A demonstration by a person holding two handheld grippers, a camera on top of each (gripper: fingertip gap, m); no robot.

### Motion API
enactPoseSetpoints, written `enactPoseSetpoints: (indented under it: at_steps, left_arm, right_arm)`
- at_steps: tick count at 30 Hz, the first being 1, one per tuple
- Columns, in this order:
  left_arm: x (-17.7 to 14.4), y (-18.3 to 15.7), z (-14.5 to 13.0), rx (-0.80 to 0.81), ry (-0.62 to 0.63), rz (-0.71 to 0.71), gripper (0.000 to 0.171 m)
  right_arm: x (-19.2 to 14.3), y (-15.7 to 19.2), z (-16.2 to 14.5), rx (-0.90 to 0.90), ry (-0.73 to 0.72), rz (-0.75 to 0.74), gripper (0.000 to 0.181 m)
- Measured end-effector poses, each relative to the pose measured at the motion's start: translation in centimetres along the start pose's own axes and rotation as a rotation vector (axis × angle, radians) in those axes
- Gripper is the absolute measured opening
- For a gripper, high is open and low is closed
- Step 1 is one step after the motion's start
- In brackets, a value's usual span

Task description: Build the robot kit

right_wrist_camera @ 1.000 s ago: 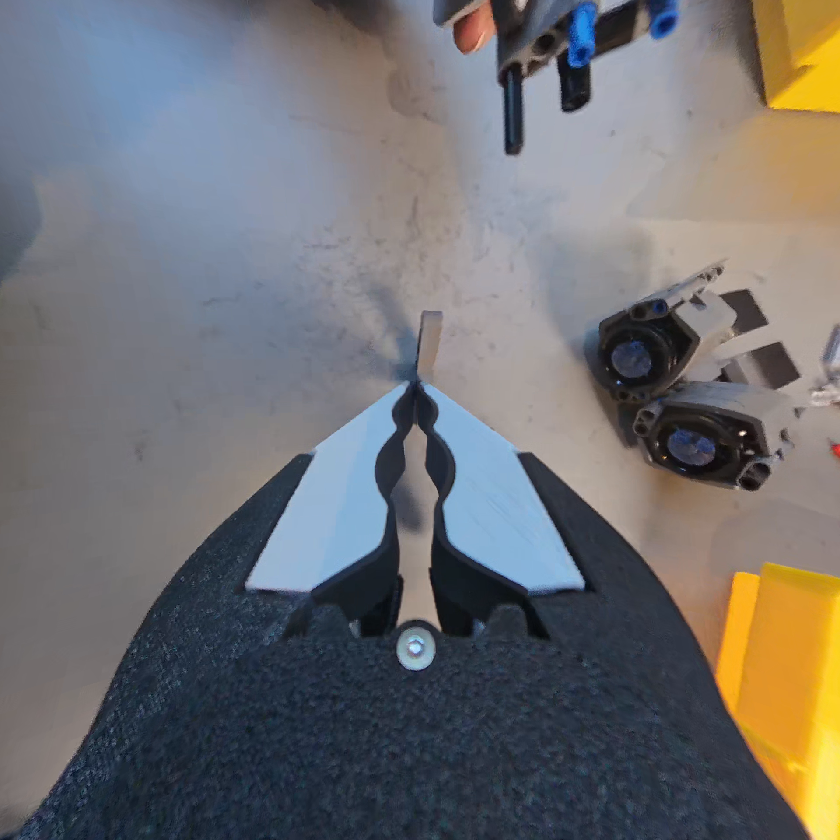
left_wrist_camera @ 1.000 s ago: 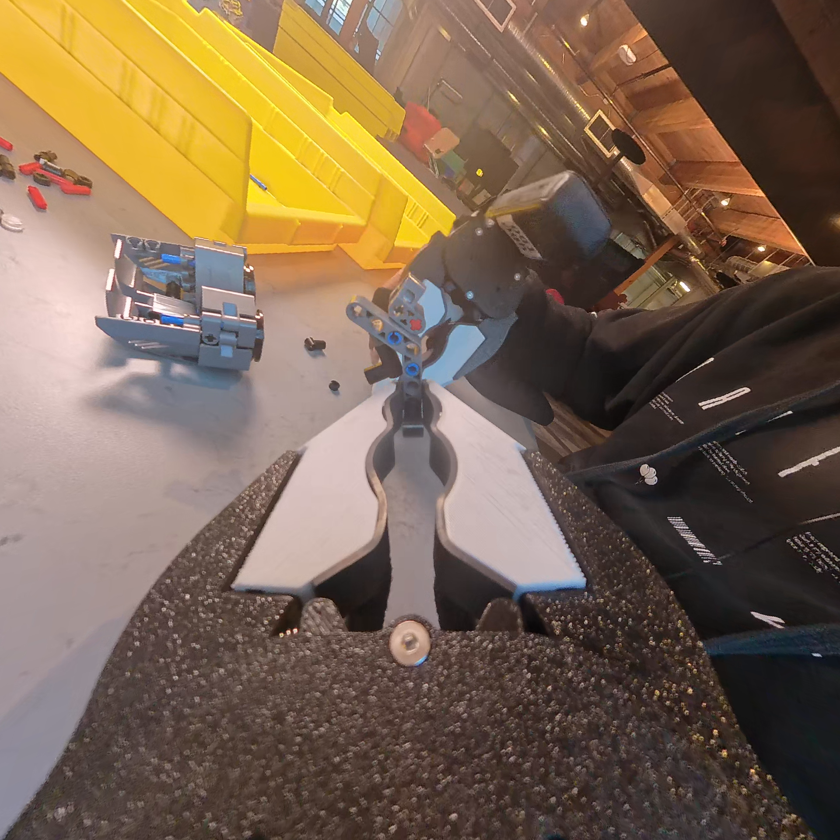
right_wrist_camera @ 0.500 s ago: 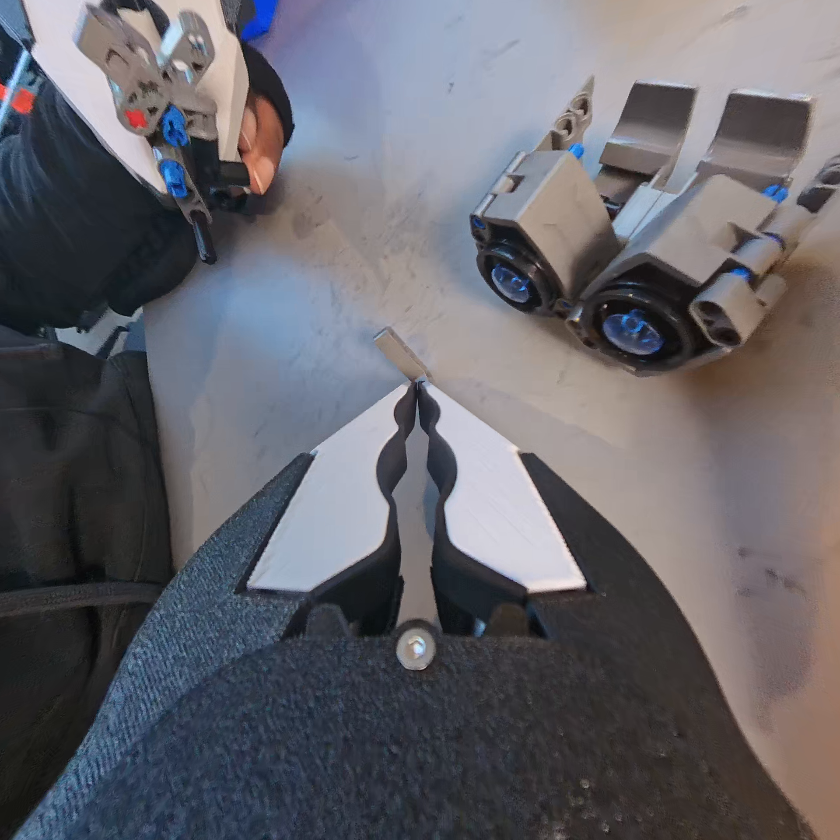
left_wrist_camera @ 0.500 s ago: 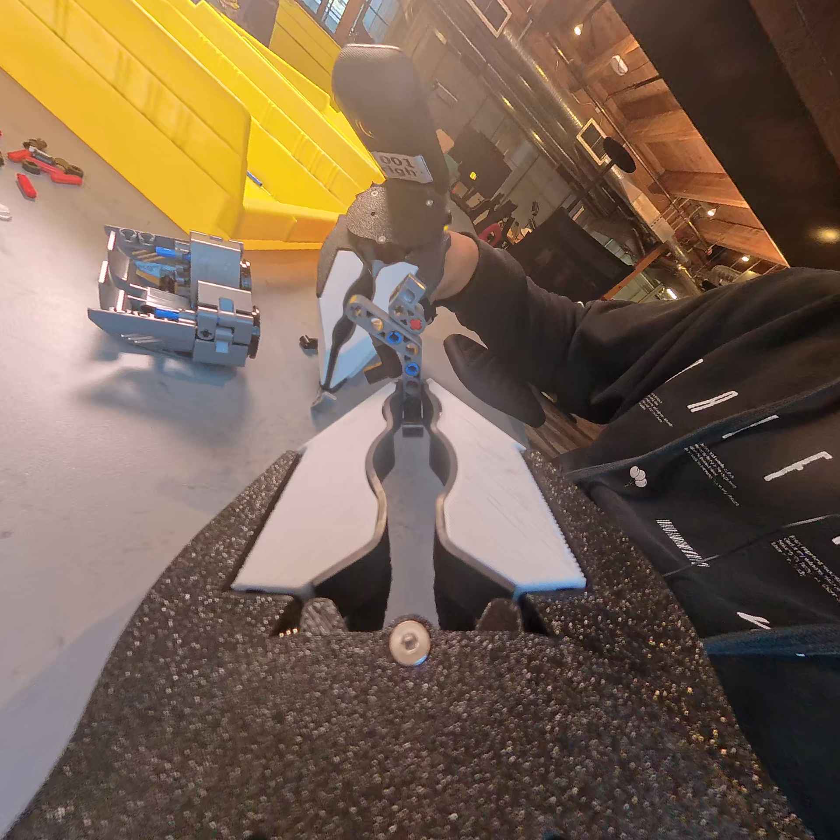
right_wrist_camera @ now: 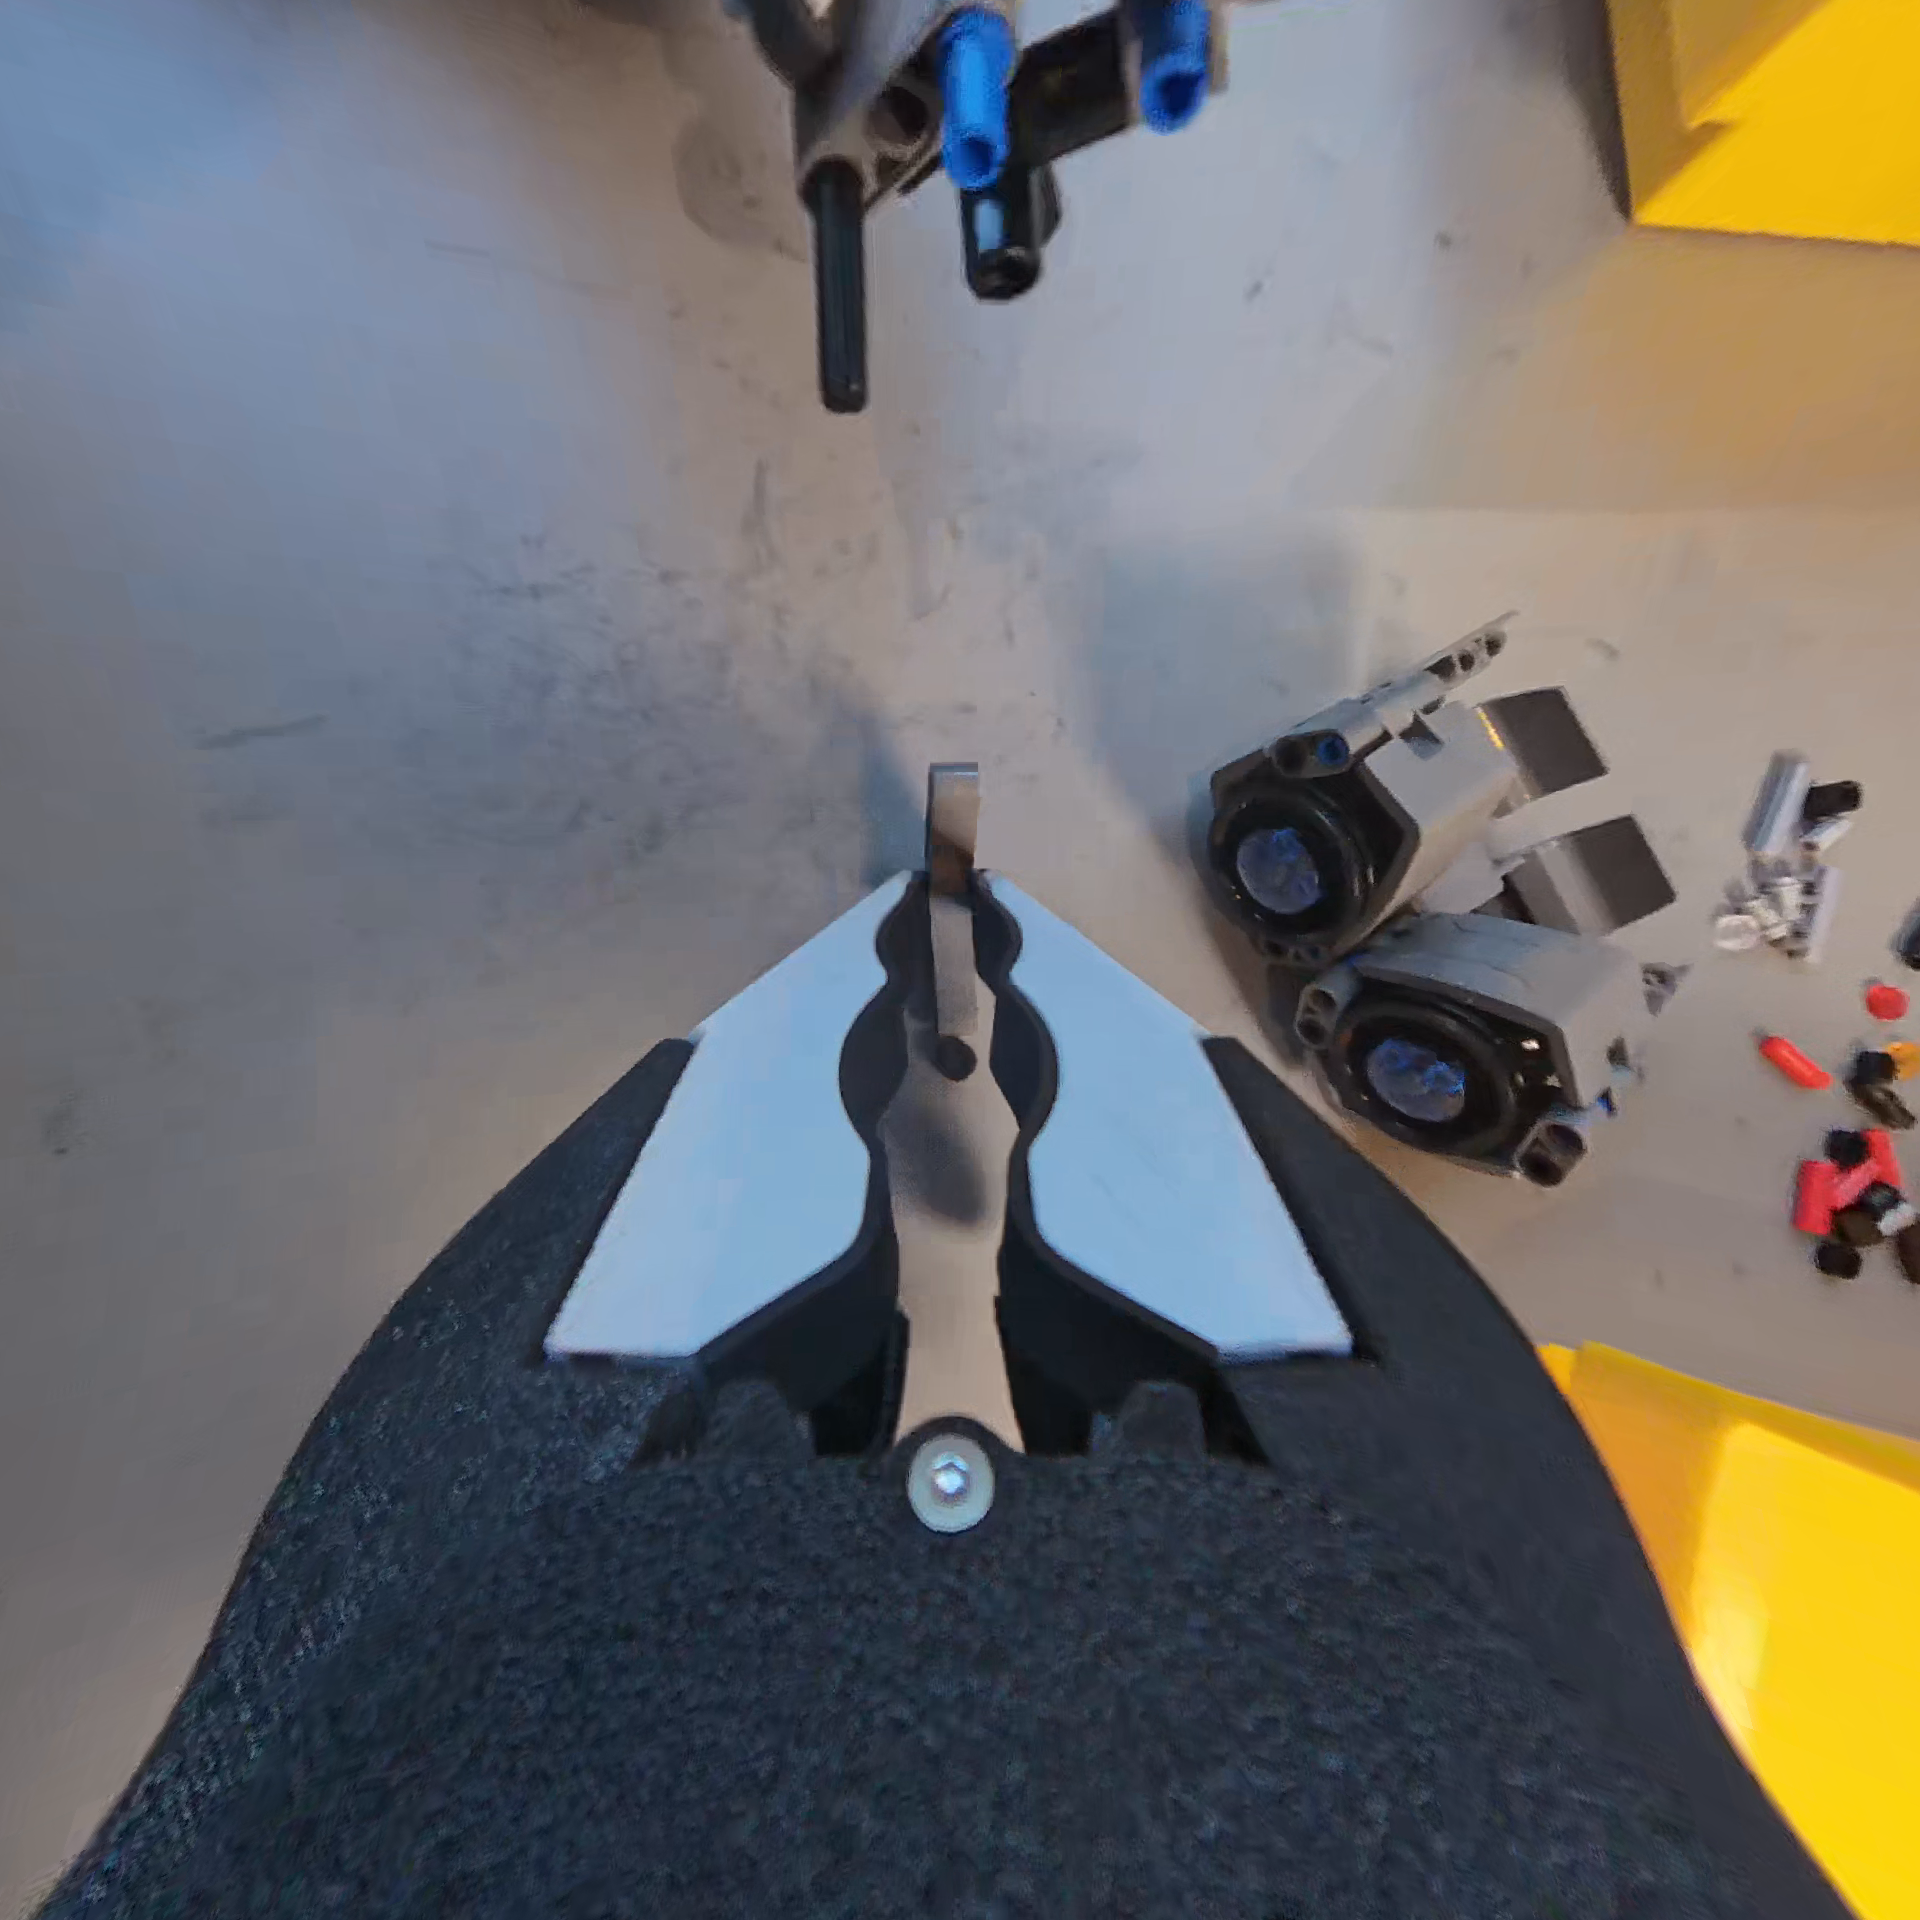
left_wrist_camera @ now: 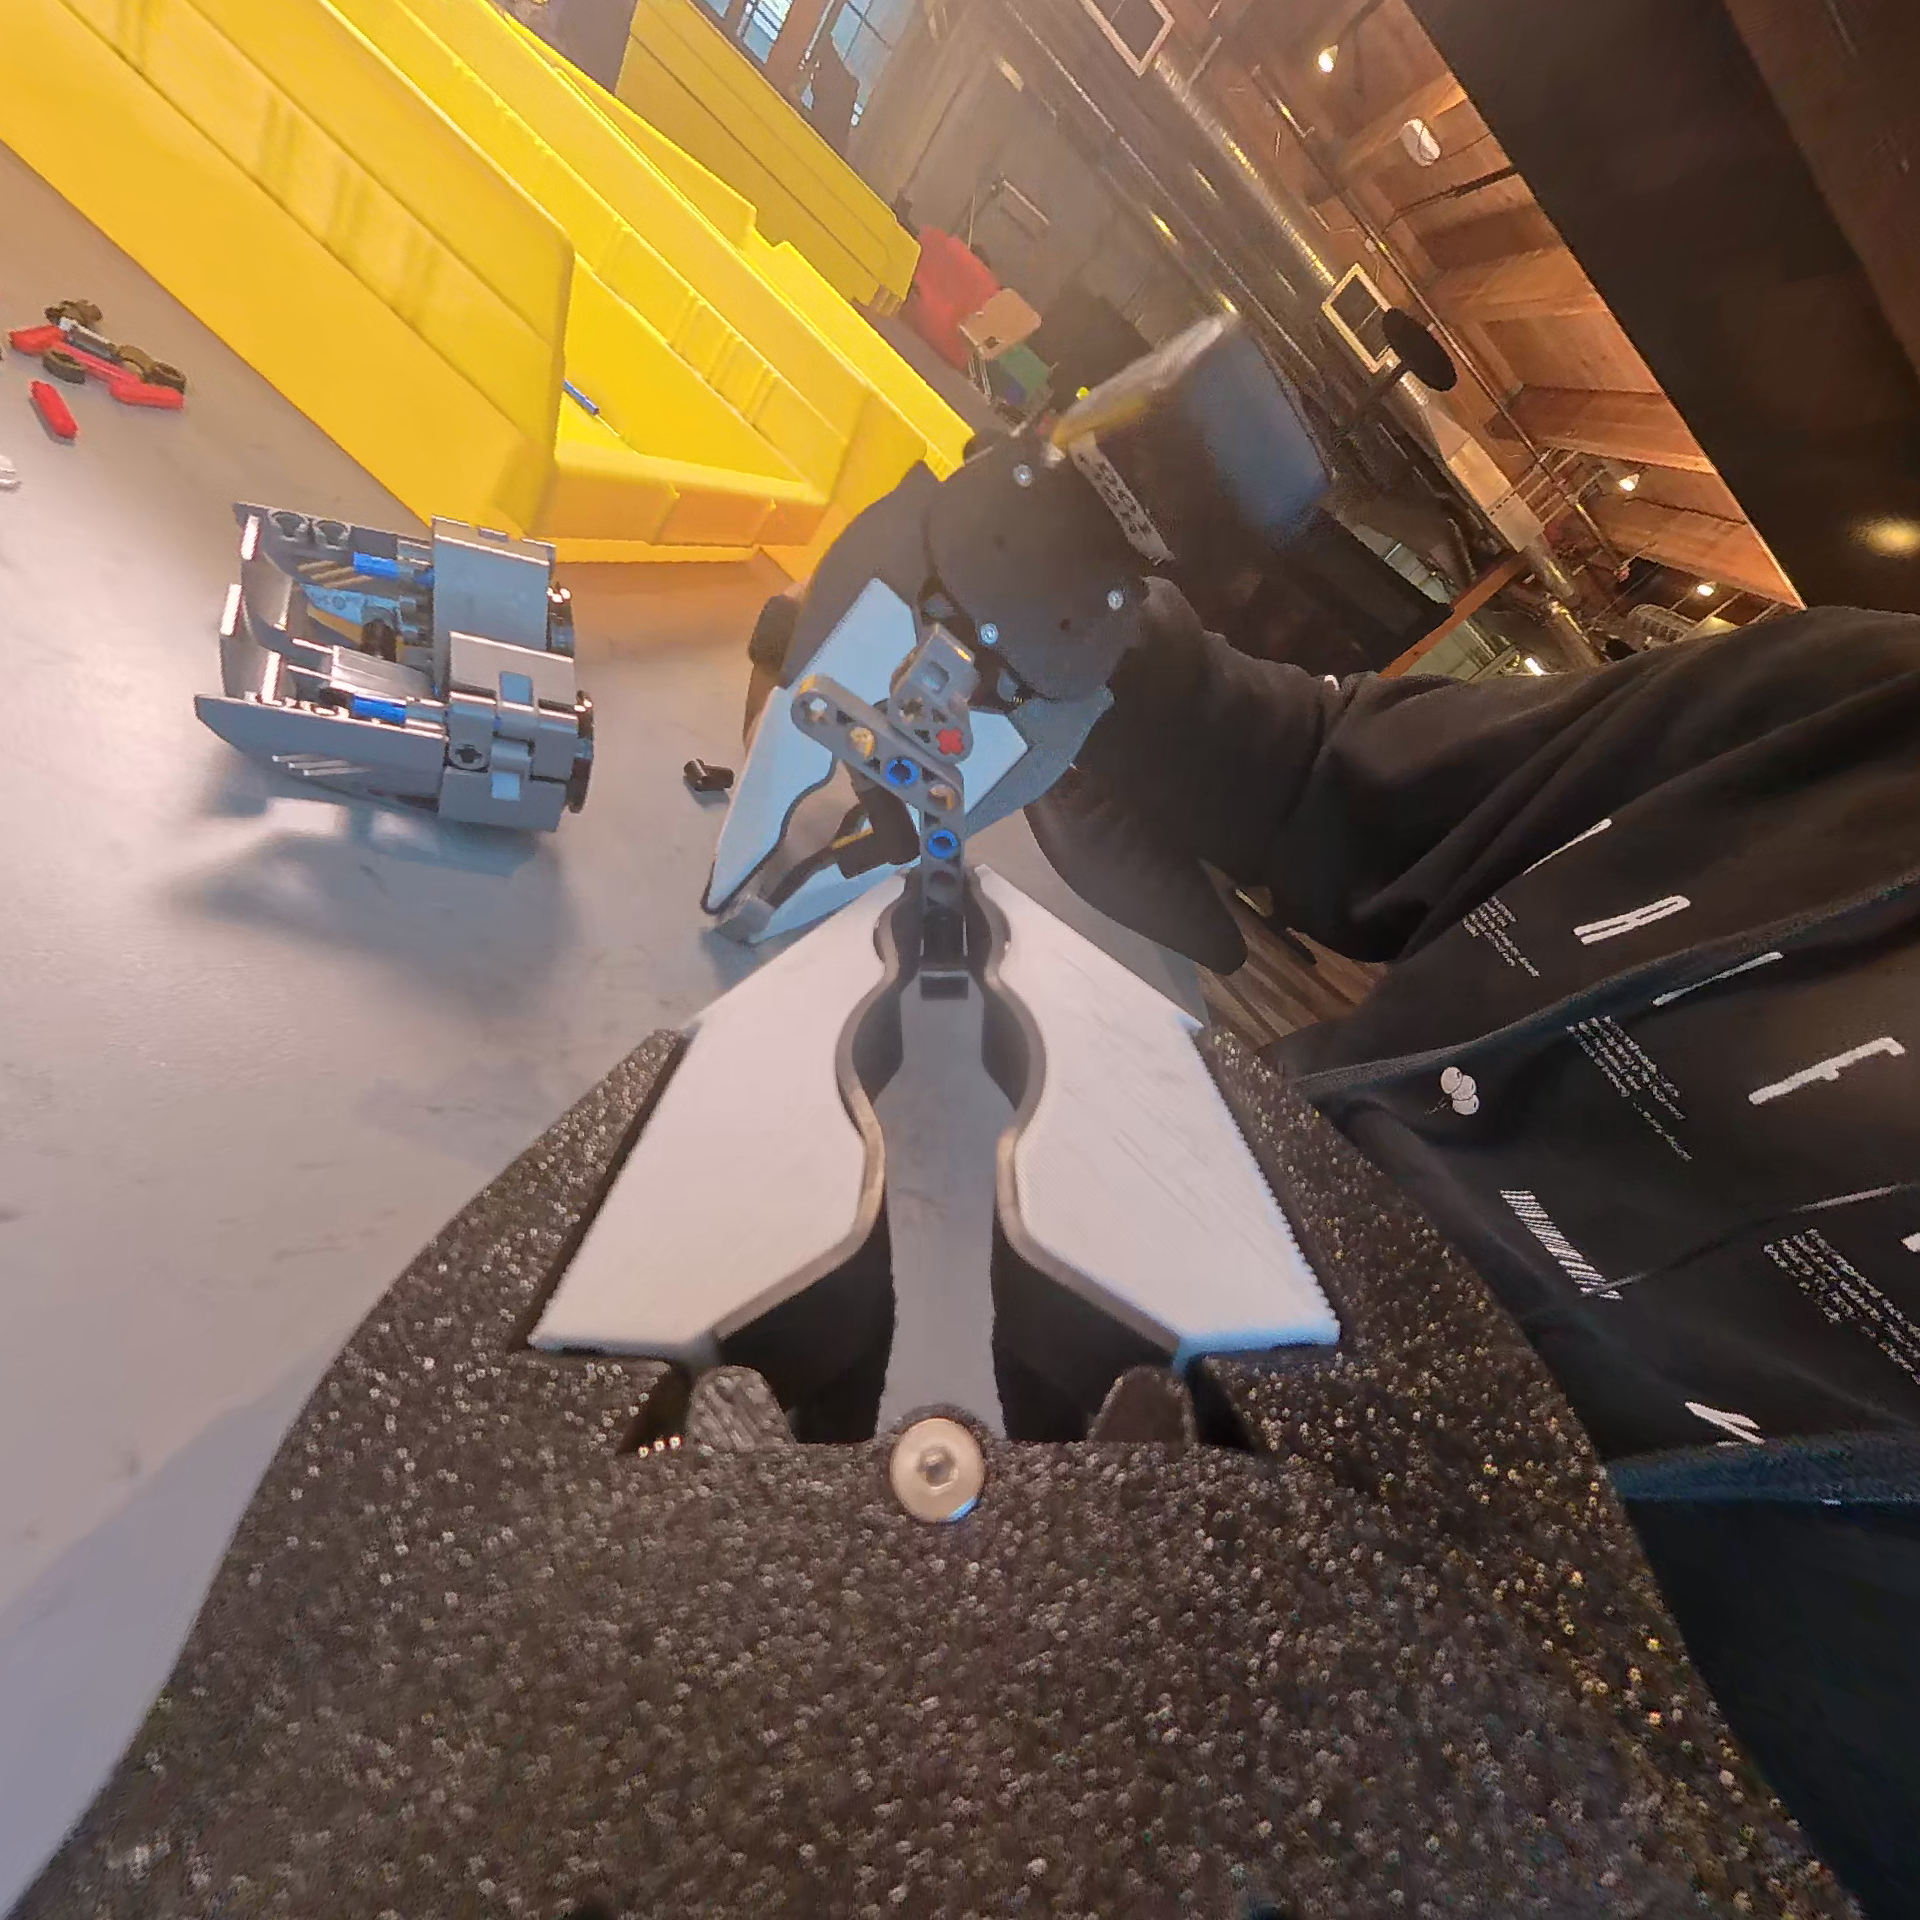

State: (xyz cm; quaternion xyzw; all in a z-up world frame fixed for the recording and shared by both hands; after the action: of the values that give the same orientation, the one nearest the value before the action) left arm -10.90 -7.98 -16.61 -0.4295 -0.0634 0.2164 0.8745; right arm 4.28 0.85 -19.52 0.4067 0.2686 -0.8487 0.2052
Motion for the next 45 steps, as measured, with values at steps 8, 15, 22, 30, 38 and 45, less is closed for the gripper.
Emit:
enactPoseSetpoints:
  at_steps: [8, 15, 22, 30, 38, 45]
  left_arm:
    - [0.0, -0.1, 0.0, -0.001, 0.000, -0.008, 0.007]
    - [0.0, 0.0, 0.0, -0.011, 0.002, -0.009, 0.007]
    - [0.1, -0.1, -0.2, -0.012, 0.010, -0.007, 0.007]
    - [-0.4, -0.4, 0.4, 0.021, -0.056, -0.019, 0.007]
    - [-0.6, -0.9, 0.6, 0.072, -0.089, -0.039, 0.007]
    - [-0.7, -0.6, 0.6, 0.078, -0.100, -0.022, 0.007]
  right_arm:
    - [0.2, 0.7, 0.2, 0.466, -0.078, 0.527, 0.007]
    - [0.3, -0.3, -0.4, 0.516, -0.079, 0.482, 0.012]
    - [-0.4, -1.5, -0.8, 0.466, -0.112, 0.304, 0.014]
    - [-2.8, -0.1, -0.5, 0.353, -0.113, 0.095, 0.020]
    - [-2.6, 2.8, -1.4, 0.337, -0.040, 0.074, 0.024]
    - [-1.8, 1.9, -0.4, 0.327, -0.029, 0.064, 0.026]
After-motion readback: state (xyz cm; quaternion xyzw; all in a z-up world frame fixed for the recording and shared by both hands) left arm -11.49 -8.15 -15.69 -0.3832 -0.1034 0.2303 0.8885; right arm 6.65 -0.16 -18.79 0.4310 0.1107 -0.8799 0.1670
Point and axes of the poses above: each gripper's, where its closed fingertips meet, x out along the fingers, z out of its top, y = z × x across the jaws, the point moved 8 cm from there along -x, back along the fingers, and after that the axes turned 13 degrees about -x, right-handed, at the moved point
